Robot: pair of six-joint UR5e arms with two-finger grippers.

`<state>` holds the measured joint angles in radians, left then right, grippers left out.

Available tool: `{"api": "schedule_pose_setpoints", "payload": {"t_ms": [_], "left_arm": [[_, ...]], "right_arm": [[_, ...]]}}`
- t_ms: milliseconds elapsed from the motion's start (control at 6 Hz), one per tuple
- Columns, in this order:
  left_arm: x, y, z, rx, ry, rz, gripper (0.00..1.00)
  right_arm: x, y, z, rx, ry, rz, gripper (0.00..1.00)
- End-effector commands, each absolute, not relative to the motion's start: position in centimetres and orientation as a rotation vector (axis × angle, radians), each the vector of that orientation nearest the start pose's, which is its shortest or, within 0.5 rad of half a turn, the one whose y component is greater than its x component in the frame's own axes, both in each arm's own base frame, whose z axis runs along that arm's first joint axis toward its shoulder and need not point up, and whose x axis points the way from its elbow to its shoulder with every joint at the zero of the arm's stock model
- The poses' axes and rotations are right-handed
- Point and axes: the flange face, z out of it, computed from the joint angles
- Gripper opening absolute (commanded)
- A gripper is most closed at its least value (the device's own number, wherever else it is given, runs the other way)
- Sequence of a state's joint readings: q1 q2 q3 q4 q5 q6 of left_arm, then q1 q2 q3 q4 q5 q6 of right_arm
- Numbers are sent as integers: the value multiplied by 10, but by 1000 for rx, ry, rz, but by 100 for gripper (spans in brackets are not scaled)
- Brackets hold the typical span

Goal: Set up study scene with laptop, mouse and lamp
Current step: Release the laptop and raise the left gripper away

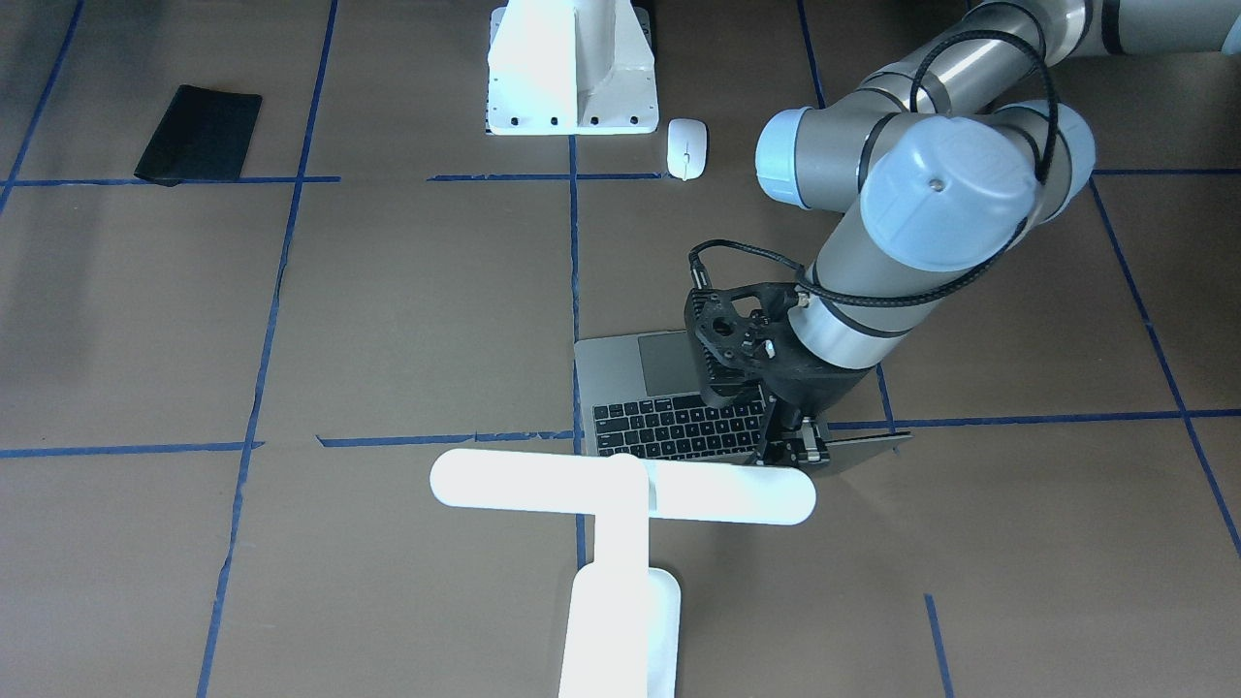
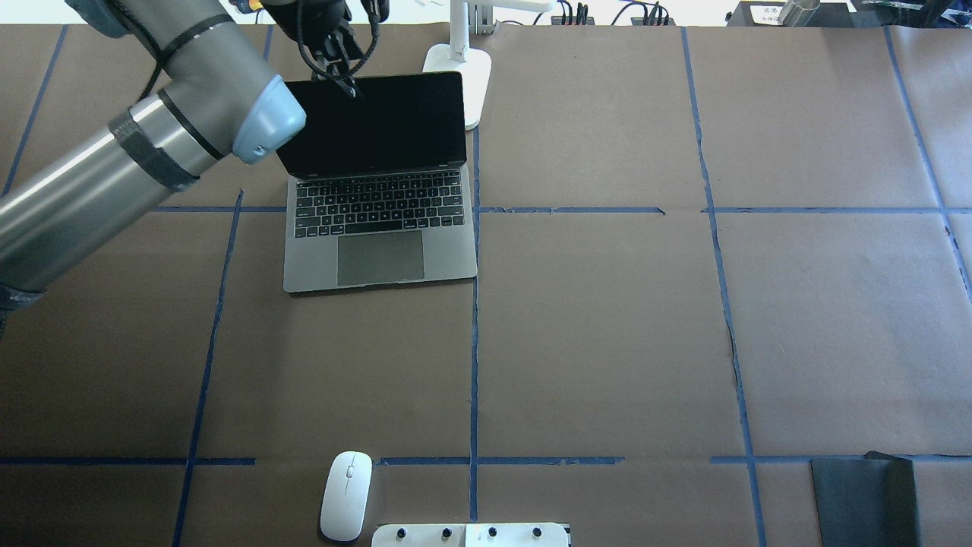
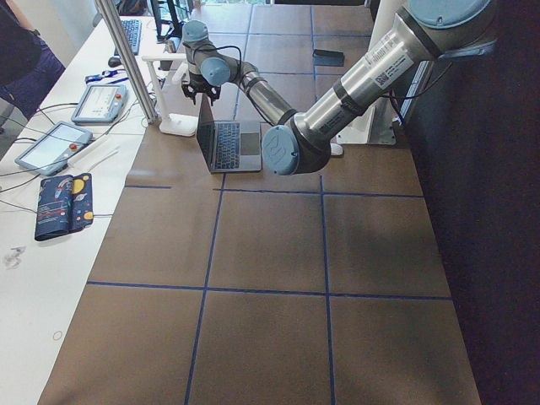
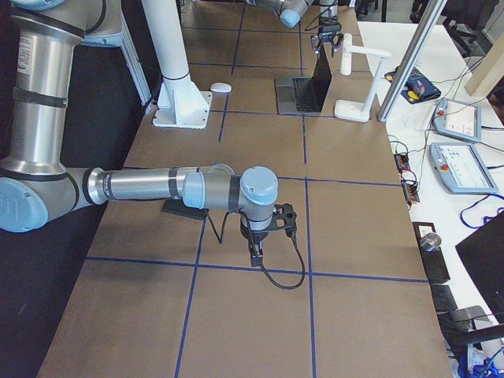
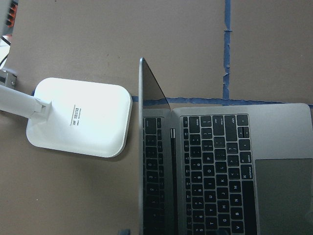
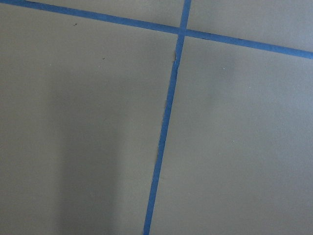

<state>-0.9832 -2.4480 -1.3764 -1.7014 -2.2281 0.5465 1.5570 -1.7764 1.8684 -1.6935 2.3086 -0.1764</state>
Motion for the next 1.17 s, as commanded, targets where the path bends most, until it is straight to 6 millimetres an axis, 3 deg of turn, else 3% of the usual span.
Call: {"api": "schedule_pose_setpoints", "payload": {"t_ms": [0,167,333,667,833,1000], "left_arm": [[291,-664,216,813,767,1253,80],[259,-647,271,753,803,1205,100],[210,-645,322,662,833,1105,100],[171,-639,361,392,845,902,100],[134,-635,399,318,832,798,100],[104,-614,464,185,845,665,100]], "right_arm": [[61,-402,619,31,-739,-170,100],[61,-402,619,31,-739,-169,100],[61,-402,619,31,-739,-170,100],[59,-405,614,39,-743,-174,100],[44,-407,605,31,-784,-168,100],[26,-409,583,29,-813,-130,100]]}}
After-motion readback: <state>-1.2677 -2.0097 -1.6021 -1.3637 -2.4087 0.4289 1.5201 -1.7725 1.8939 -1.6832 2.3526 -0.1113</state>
